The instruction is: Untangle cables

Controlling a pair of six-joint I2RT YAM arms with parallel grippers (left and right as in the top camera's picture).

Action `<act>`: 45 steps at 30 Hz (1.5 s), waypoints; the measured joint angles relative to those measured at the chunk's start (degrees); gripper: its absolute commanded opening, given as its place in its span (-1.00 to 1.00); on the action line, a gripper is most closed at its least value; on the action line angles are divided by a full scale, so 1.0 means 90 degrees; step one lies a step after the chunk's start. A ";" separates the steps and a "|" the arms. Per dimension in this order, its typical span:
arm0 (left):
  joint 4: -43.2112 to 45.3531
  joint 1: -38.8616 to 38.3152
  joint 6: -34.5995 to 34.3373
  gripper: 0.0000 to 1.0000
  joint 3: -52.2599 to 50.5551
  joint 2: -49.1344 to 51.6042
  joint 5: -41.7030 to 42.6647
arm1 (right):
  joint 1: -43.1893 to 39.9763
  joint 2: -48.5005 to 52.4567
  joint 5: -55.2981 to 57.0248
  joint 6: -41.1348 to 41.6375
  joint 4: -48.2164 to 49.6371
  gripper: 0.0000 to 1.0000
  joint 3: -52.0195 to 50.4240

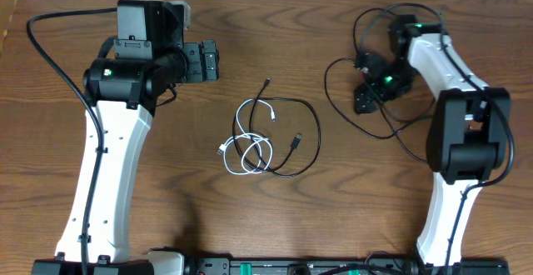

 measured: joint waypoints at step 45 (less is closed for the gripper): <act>0.1154 -0.1554 -0.0316 0.20 -0.0537 0.1513 0.1596 | 0.0967 -0.0114 0.0061 0.0692 0.0129 0.54 -0.0282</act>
